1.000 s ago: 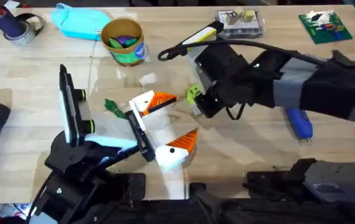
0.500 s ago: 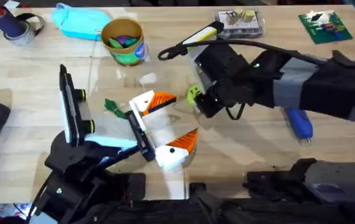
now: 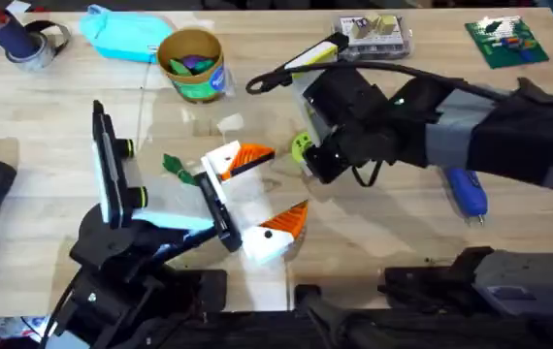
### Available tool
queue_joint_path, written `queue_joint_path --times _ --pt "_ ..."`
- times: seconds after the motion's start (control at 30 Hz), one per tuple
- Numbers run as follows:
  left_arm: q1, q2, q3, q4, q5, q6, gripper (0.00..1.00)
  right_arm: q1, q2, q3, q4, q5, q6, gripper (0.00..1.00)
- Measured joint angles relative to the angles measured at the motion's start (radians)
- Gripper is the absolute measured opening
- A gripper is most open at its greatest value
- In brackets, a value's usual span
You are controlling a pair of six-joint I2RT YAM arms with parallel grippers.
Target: Pick up the gripper from the table and insert it into the empty holder that is missing its gripper. Then pick up a screw, insert it into the mounting hole, and use the screwdriver to tighten it. Finally, clean up the table by picking up the vegetable and placing it into the bucket.
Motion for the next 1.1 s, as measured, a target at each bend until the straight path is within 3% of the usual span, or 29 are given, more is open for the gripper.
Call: queue_joint_path --times 0.2,0.6,0.87,1.1 --pt "0.000 0.000 0.000 0.000 0.000 0.000 0.994 0.000 -0.033 0.072 -0.126 0.011 -0.016 0.007" --pt "0.000 0.000 0.000 0.001 0.000 0.000 0.994 0.000 -0.120 0.400 -0.409 0.009 -0.023 0.007" --pt "0.000 0.000 0.000 0.001 0.000 0.000 0.994 0.012 -0.120 0.518 -0.426 -0.115 -0.039 0.007" --pt "0.000 0.000 0.000 0.001 0.000 0.000 0.994 0.065 -0.119 0.532 -0.414 -0.243 -0.122 0.007"
